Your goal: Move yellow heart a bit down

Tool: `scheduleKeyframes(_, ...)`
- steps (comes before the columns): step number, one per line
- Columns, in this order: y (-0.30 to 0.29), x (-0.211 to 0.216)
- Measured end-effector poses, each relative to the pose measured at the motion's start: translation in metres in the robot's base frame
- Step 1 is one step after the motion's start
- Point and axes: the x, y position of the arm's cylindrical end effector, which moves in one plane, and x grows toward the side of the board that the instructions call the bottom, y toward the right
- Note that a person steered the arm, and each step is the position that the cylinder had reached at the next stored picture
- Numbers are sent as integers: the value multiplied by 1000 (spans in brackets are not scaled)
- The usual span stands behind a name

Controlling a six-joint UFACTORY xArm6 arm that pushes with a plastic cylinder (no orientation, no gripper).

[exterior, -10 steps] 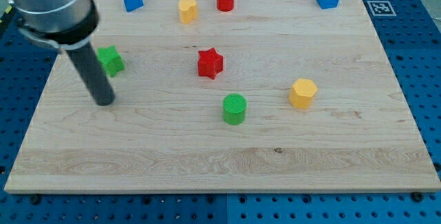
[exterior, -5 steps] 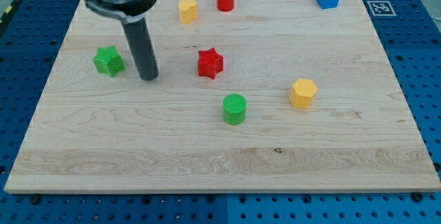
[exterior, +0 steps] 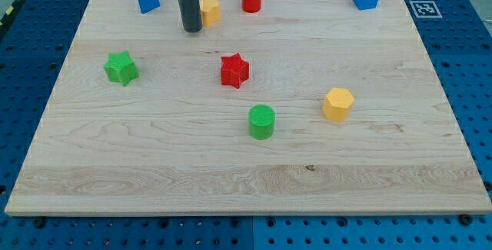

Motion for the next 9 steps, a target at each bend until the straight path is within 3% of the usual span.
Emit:
scheduleKeyframes(3,-54,-11)
scheduleKeyframes(6,-35,-40)
scheduleKeyframes(9,5,-43)
